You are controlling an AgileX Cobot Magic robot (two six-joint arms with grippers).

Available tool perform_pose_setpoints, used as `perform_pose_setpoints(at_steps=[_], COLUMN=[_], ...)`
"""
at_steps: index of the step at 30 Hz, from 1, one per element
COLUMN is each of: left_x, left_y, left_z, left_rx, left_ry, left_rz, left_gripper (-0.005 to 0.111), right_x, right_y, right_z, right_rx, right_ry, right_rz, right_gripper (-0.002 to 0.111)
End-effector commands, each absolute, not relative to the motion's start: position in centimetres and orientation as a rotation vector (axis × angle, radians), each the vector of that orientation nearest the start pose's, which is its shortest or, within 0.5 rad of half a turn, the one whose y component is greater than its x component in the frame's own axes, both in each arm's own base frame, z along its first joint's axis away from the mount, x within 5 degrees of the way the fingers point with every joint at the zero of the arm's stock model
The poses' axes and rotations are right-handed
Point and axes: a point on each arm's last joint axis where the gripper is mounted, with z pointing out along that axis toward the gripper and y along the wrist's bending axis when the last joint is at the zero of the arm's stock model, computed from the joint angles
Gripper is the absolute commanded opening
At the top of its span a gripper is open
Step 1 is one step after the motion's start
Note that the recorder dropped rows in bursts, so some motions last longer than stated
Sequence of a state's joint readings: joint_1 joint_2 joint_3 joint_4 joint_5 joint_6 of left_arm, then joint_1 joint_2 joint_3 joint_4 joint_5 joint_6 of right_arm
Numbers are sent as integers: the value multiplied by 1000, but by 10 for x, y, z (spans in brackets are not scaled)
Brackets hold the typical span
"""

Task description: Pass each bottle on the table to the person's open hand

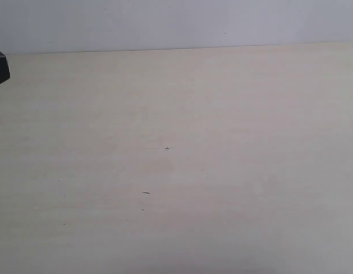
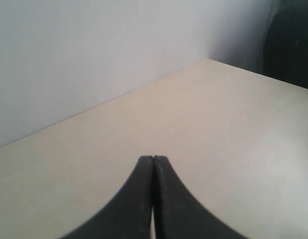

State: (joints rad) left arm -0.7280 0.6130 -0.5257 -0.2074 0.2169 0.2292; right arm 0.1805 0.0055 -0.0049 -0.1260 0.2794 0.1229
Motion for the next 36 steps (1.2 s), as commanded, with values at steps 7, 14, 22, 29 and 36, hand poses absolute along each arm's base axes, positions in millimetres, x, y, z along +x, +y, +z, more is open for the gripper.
perform_pose_setpoints(at_steps=[7, 14, 22, 29, 36], left_x=[94, 94, 94, 94, 93], left_y=[-89, -89, -89, -88, -51], left_z=[320, 320, 320, 320, 324], left_rx=[692, 692, 692, 687, 518], left_ry=[1671, 1671, 1671, 1673, 1665], left_rz=[-546, -546, -546, -542, -303], left_gripper=[0, 0, 0, 0, 0], right_x=[54, 54, 54, 54, 54], right_y=[6, 6, 6, 6, 6], right_z=[188, 188, 188, 188, 188], right_rx=[-75, -73, -73, -73, -73], right_ry=[1764, 1764, 1764, 1764, 1764], right_rz=[136, 137, 137, 137, 137], right_gripper=[1, 1, 1, 1, 1])
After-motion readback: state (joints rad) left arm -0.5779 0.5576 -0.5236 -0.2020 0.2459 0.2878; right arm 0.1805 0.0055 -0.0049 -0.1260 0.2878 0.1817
